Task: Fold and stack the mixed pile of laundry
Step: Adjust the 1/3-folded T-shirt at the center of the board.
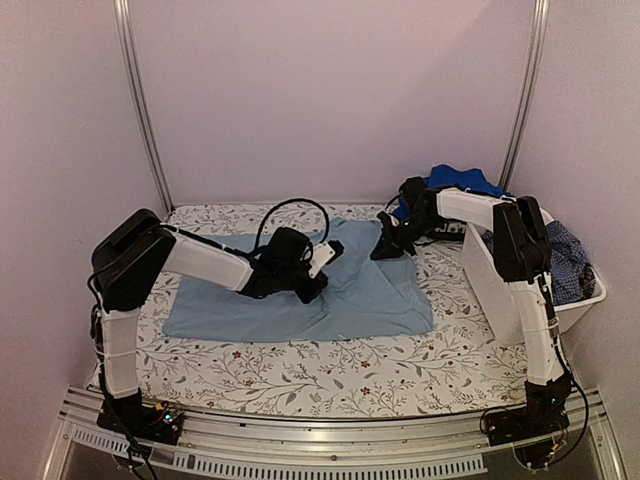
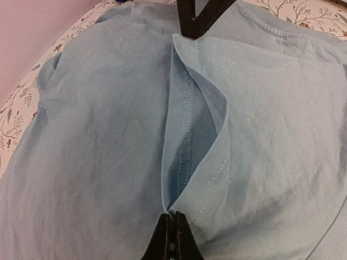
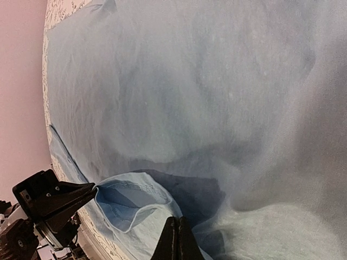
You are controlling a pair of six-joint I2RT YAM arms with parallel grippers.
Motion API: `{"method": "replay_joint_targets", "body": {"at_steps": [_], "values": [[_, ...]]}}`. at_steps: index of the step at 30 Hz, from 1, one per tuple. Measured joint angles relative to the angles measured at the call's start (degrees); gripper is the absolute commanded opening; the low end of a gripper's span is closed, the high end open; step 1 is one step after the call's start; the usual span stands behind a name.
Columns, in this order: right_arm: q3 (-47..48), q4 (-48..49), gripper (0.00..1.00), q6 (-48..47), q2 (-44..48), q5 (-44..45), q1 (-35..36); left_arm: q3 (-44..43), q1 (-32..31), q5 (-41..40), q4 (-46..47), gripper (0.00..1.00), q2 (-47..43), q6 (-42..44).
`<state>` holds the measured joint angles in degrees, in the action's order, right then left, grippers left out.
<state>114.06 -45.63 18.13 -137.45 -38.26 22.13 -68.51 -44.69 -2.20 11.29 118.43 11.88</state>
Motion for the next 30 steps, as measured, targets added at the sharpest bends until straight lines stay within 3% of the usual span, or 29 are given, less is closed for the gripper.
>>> {"method": "replay_joint_targets", "body": {"at_steps": [16, 21, 22, 23, 25, 27, 30], "values": [[3.63, 1.57, 0.0, 0.94, 0.0, 0.72, 0.02, -0.61, 0.63, -1.49, -0.26, 0.0, 0.33, -2.36], [3.76, 1.68, 0.0, 1.09, -0.11, 1.46, 0.02, -1.79, 0.68, -2.45, -1.25, 0.14, 1.18, -3.17], [3.76, 1.66, 0.02, 1.07, -0.13, 1.57, 0.02, -2.08, 0.72, -2.67, -1.64, 0.21, 1.42, -3.5], [3.76, 1.64, 0.17, 1.07, -0.2, 1.62, 0.02, -2.34, 0.76, -2.82, -2.19, 0.26, 1.6, -3.63], [3.76, 1.2, 0.36, 1.03, -0.31, 1.79, 0.04, -2.71, 1.03, -2.91, -3.61, 0.36, 1.68, -4.83], [3.76, 0.26, 0.44, 0.52, -0.33, 2.47, 0.02, -2.71, 1.77, -2.34, -5.16, 0.44, 1.14, -6.69], [3.21, -0.26, 0.52, -0.07, 0.02, 4.17, -0.46, -1.44, 4.83, 0.68, -9.38, 0.47, -2.51, -11.23]]}}
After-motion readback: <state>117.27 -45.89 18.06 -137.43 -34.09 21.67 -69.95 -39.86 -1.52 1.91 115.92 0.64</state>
